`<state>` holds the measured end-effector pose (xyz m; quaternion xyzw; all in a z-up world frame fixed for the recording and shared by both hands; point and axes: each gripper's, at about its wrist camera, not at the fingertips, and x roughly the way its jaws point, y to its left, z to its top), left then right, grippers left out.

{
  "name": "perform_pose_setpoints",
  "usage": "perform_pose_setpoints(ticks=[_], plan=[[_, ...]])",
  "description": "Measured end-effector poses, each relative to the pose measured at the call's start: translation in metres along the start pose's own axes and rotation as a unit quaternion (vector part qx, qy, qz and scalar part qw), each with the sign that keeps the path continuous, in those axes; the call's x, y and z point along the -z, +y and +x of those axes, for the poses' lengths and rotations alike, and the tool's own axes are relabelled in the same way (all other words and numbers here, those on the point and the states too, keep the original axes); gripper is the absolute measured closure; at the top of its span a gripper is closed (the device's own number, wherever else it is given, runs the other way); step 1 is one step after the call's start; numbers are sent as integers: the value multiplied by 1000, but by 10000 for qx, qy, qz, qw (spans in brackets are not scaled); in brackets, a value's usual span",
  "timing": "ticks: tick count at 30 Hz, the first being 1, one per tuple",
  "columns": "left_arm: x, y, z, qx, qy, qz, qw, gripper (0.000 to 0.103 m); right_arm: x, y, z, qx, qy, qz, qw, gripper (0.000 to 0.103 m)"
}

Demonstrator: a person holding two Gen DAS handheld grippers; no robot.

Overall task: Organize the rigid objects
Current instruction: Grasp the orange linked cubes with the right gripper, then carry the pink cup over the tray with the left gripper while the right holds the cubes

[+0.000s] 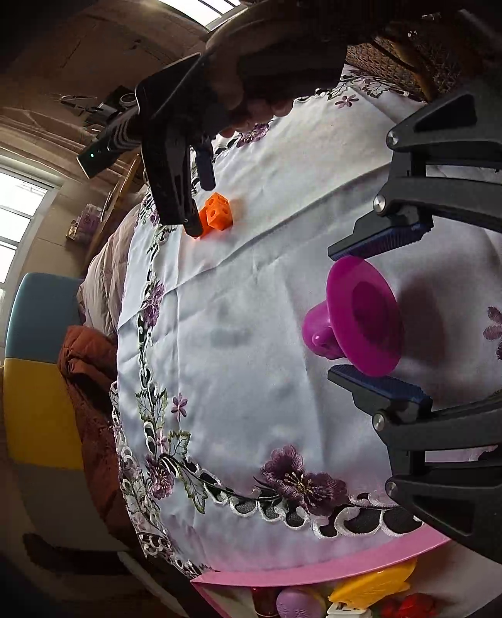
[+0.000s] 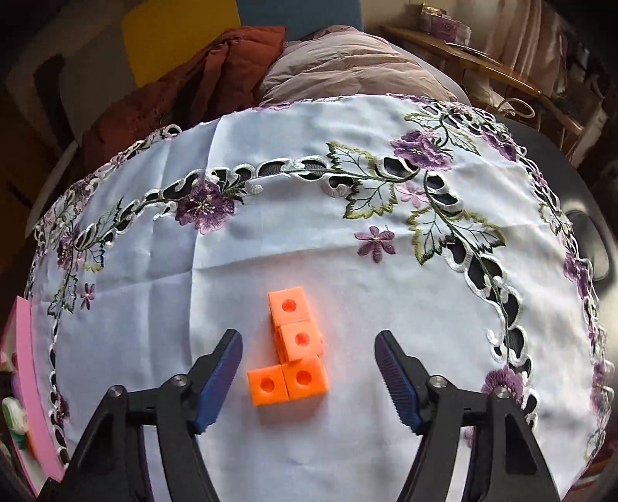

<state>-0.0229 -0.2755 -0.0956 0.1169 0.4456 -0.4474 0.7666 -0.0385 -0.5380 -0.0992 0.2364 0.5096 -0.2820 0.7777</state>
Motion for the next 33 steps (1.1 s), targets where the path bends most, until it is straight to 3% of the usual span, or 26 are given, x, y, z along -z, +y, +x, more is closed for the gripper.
perform_pose_setpoints(ticks=[1, 2, 12, 20, 33], plan=[[0, 1, 1, 22, 30, -24, 10000, 47, 0, 2, 7, 23, 75, -82, 9999, 68], [1, 1, 2, 25, 66, -47, 10000, 48, 2, 4, 9, 103, 41, -132, 9999, 74], [3, -1, 1, -85, -4, -2, 10000, 49, 4, 5, 11, -250, 67, -282, 9993, 72], [5, 0, -9, -241, -34, -48, 9997, 49, 8, 17, 12, -14, -84, -713, 9974, 71], [-6, 3, -71, -593, -668, -153, 9959, 49, 13, 26, 12, 229, -234, -1093, 9935, 70]])
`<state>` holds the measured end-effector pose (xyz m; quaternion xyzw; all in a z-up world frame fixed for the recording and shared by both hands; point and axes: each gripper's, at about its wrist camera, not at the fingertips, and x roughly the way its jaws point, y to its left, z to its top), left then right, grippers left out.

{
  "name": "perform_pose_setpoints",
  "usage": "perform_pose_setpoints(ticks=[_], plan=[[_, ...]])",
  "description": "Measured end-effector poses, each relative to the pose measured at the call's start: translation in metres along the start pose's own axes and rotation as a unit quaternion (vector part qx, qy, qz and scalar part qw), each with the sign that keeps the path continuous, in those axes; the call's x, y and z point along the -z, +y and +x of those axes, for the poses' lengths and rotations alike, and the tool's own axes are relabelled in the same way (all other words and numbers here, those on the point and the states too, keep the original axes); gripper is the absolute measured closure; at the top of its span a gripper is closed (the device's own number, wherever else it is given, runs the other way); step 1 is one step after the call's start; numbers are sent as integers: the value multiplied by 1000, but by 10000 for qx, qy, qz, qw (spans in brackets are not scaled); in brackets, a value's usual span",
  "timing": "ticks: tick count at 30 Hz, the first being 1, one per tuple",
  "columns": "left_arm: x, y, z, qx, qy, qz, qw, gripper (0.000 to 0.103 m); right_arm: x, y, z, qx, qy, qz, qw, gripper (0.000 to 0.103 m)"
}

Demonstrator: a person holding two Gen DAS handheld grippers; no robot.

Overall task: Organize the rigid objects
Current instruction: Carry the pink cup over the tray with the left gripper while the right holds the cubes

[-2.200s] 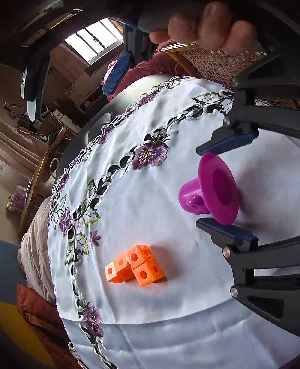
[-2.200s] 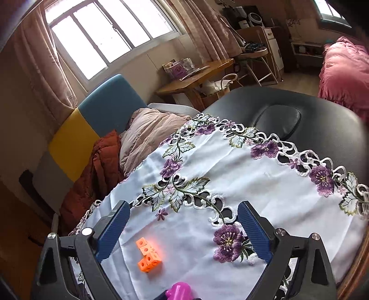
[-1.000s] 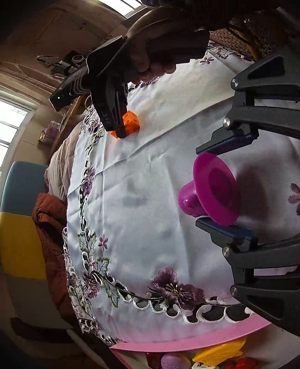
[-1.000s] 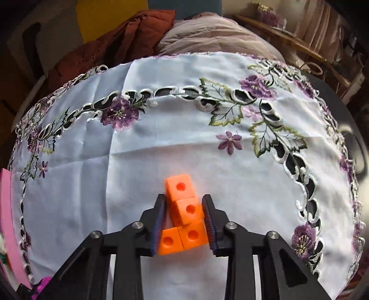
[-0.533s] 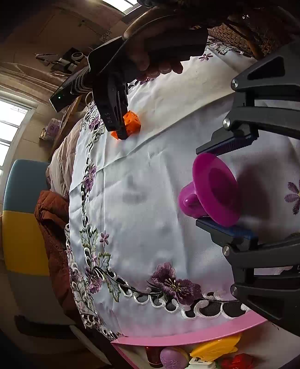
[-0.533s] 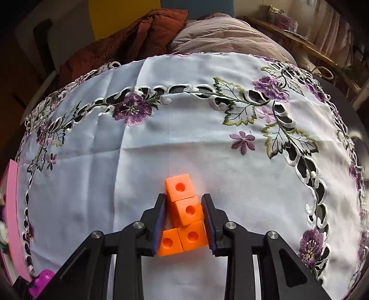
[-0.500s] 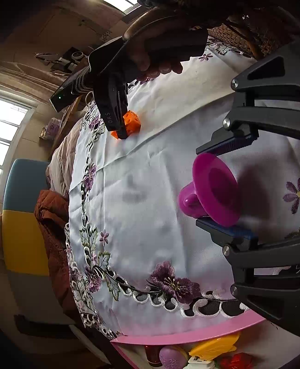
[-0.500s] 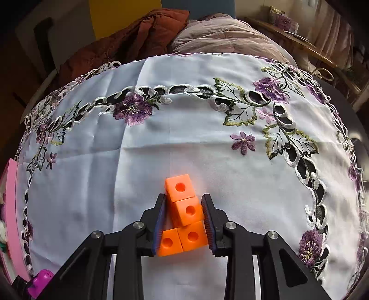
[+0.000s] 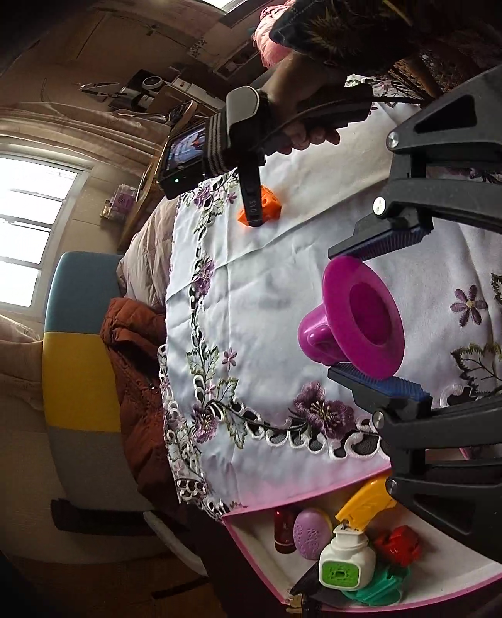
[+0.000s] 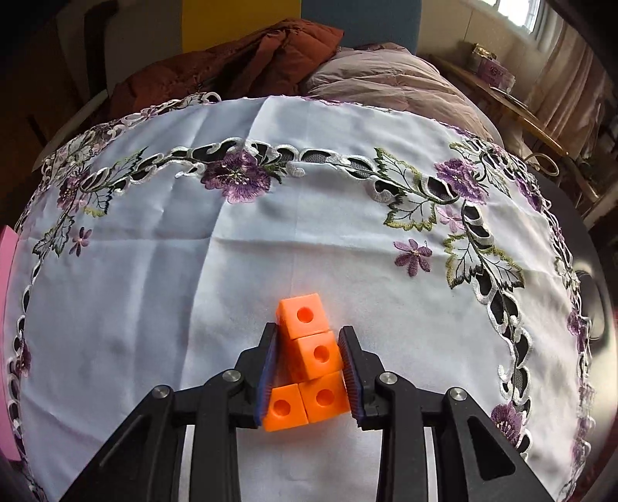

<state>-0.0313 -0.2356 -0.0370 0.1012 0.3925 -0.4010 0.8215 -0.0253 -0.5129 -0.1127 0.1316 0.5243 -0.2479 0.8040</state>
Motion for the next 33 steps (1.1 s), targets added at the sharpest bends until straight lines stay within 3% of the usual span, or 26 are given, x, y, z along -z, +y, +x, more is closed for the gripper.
perform_pose_setpoints(ticks=[13, 20, 33], plan=[[-2, 33, -26, -237, -166, -466, 9985, 49, 6, 18, -2, 485, -266, -652, 9963, 70], [2, 51, -36, -398, -228, -662, 9968, 49, 6, 18, -2, 504, -298, -661, 9961, 70], [12, 100, -53, -1065, -239, -1054, 9884, 49, 8, 22, -3, 574, -352, -782, 9947, 70]])
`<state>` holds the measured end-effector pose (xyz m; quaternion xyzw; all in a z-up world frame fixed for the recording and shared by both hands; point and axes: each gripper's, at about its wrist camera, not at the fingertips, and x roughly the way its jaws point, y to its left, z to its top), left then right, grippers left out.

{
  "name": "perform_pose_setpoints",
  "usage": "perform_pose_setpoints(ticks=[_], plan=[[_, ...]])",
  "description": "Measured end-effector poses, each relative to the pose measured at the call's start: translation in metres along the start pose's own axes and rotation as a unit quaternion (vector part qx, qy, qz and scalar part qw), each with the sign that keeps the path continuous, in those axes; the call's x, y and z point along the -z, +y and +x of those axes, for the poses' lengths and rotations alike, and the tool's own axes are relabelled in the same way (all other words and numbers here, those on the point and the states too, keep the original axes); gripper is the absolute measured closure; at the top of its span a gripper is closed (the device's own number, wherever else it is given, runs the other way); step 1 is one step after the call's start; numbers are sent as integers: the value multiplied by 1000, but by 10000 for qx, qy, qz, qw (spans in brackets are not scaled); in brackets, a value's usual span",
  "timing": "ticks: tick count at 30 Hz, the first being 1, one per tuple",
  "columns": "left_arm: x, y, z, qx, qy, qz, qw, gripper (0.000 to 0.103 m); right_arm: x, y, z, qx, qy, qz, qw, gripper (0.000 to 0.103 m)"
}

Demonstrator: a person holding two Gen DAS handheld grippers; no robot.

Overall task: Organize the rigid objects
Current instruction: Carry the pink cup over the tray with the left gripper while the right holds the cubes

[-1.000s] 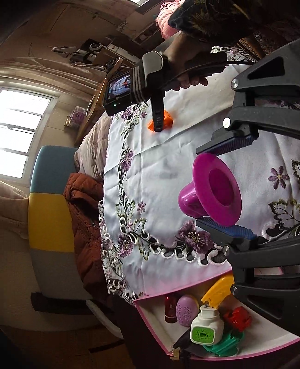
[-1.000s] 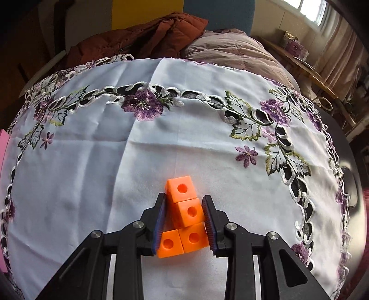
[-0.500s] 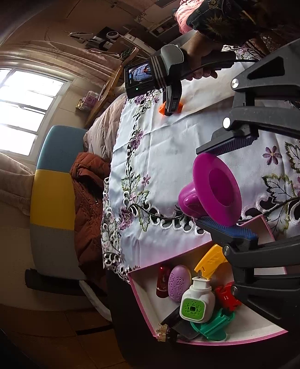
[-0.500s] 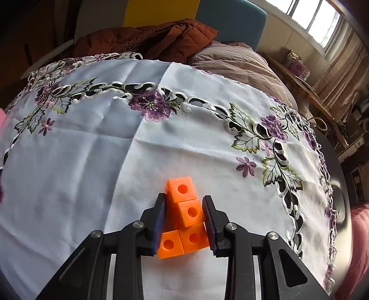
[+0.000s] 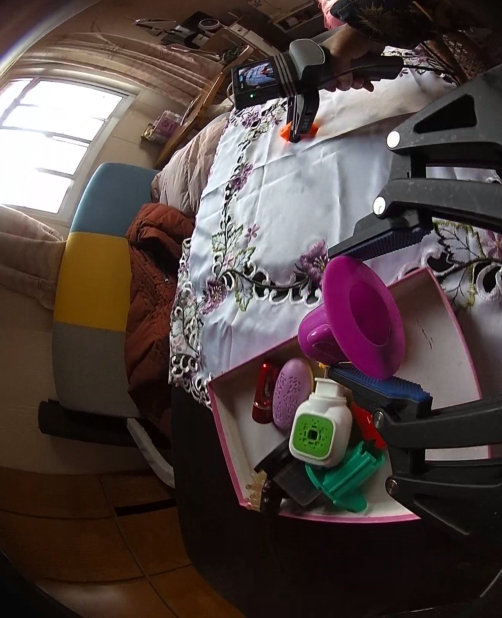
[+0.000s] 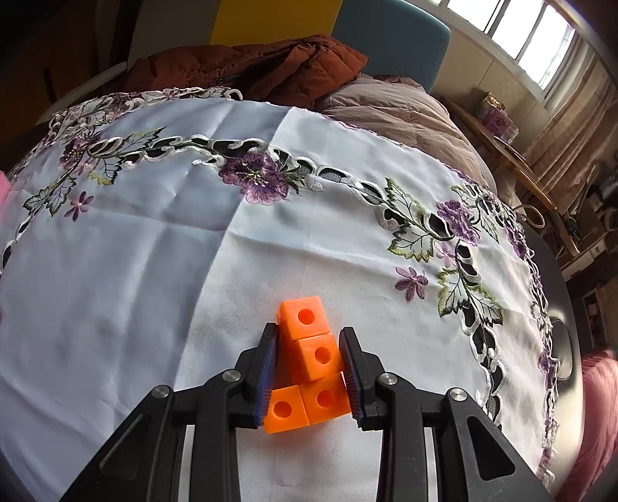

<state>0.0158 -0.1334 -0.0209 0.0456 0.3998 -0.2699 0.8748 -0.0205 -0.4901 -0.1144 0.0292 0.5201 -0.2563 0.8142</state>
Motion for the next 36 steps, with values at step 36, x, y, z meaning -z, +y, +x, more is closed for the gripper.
perform_pose_setpoints(ticks=[36], plan=[[43, 113, -8, -745, 399, -958, 9918, 49, -1, 4, -1, 139, -32, -164, 9998, 70]])
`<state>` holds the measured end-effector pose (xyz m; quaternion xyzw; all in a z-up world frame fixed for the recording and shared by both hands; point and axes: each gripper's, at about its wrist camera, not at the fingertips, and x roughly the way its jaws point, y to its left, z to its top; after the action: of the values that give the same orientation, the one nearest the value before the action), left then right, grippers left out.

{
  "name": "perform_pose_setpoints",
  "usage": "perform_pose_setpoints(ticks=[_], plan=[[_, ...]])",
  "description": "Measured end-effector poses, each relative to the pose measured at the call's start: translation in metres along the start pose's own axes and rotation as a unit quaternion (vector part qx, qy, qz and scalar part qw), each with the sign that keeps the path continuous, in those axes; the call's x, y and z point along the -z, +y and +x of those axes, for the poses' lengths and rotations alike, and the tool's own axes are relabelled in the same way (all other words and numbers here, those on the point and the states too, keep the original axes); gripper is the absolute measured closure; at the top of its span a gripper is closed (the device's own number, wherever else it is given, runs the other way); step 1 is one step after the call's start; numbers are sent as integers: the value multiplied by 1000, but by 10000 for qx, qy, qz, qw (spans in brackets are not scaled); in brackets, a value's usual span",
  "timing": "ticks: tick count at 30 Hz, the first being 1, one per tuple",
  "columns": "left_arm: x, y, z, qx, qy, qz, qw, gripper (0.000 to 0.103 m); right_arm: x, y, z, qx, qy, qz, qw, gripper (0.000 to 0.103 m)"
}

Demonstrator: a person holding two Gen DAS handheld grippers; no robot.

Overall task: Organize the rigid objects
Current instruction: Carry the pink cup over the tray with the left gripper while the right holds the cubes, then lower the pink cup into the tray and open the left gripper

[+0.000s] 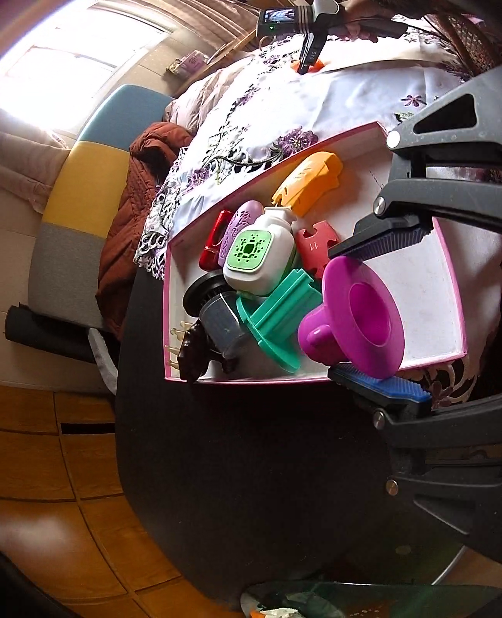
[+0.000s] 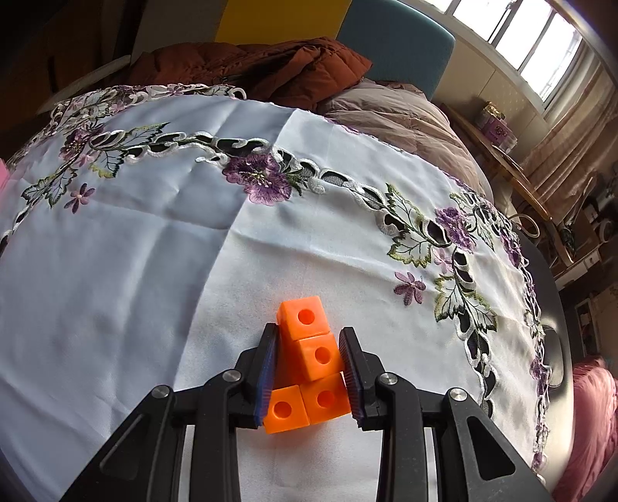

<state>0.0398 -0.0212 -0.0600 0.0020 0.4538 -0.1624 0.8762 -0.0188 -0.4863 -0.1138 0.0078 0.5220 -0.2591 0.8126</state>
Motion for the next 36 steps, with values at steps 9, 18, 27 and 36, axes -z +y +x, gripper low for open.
perform_pose_setpoints(ticks=[9, 18, 27, 36], plan=[[1, -6, 3, -81, -27, 146, 9999, 49, 1, 2, -1, 48, -17, -27, 10000, 70], [2, -8, 9, -118, 0, 243, 9996, 49, 1, 2, -1, 65, -24, -32, 10000, 70], [0, -6, 29, -159, 184, 263, 9994, 49, 1, 2, -1, 67, -22, -33, 10000, 70], [-12, -7, 45, -244, 47, 395, 9989, 49, 1, 2, -1, 64, -17, -31, 10000, 70]])
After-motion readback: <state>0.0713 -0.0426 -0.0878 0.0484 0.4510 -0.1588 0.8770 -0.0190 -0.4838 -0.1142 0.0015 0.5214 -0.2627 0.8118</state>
